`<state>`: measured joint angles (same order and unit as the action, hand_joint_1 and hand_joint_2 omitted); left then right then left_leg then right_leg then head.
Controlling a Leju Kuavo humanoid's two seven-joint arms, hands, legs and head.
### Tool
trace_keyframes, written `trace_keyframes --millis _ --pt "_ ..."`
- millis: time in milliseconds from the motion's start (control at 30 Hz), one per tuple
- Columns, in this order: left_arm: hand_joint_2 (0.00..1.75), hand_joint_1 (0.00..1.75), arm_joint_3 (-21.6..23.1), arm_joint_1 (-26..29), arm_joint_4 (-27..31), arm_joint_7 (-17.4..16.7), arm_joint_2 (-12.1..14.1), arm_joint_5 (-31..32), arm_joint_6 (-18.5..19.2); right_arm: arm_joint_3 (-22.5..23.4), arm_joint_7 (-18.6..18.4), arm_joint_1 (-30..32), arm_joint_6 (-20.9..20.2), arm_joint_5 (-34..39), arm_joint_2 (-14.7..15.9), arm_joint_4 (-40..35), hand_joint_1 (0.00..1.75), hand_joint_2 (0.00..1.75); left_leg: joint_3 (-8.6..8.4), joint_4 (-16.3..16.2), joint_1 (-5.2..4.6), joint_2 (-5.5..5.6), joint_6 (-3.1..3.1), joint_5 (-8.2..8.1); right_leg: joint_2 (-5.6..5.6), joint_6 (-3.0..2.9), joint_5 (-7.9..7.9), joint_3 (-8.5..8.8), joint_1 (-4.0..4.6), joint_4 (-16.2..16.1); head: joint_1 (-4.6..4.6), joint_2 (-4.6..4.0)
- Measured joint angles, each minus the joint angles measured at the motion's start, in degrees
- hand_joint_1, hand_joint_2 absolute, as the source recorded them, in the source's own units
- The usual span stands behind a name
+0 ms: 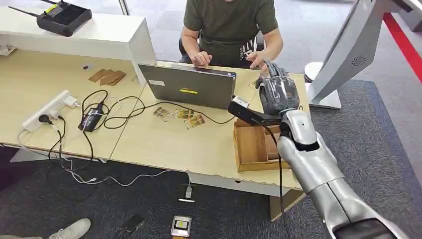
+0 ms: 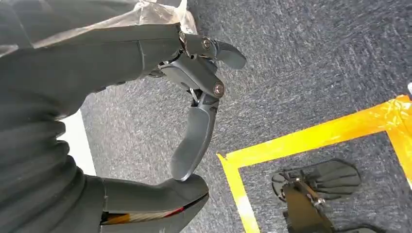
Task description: Pass the card to the sensor for recognition and then transmit it.
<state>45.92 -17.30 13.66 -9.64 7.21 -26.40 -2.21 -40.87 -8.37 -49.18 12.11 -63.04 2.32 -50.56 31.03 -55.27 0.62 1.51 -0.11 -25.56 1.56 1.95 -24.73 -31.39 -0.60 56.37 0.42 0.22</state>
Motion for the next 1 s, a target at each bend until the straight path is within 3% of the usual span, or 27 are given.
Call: trace_keyframes --millis 400,433,467,767,1000 --pt "1.75 0.00 1.71 -1.95 0.00 -1.55 -0.46 1.33 1.25 -0.96 -0.50 -1.65 0.55 0.94 -0.06 6.78 1.75 1.75 -0.02 -0.02 0.00 -0.02 0.00 0.01 0.01 0.02 0.03 -0.01 -0.01 0.02 0.00 0.00" --pt "1.75 0.00 1.77 -2.05 0.00 -1.64 -0.48 1.33 1.27 -1.01 -0.50 -1.86 0.55 1.01 -0.09 7.11 1.61 1.75 -0.01 -0.01 0.00 -0.02 0.00 0.01 0.01 0.02 0.03 -0.01 -0.01 0.02 0.02 0.00" --pt "1.75 0.00 1.82 -2.11 0.00 -1.68 -0.50 1.36 1.33 -1.05 -0.46 -2.05 0.55 1.03 -0.11 7.41 0.00 1.75 -0.02 -0.01 0.00 -0.03 0.00 0.01 0.01 0.02 0.03 -0.01 0.00 0.02 0.00 0.00" --pt "1.75 0.00 2.06 -2.48 0.00 -1.68 -0.55 1.18 1.57 -0.35 4.13 -3.08 4.20 10.81 -0.26 11.06 0.00 1.75 -0.03 -0.02 0.00 -0.04 0.00 0.01 0.01 0.02 0.03 -0.02 0.00 0.00 0.00 0.00" --pt "1.75 0.00 2.10 -2.05 -0.02 -1.46 -0.52 0.51 0.39 5.61 11.29 -2.96 13.77 32.00 2.39 13.84 0.00 1.75 -0.04 -0.06 -0.02 -0.01 0.01 0.00 0.00 0.04 0.04 -0.01 -0.02 -0.06 0.00 0.00"
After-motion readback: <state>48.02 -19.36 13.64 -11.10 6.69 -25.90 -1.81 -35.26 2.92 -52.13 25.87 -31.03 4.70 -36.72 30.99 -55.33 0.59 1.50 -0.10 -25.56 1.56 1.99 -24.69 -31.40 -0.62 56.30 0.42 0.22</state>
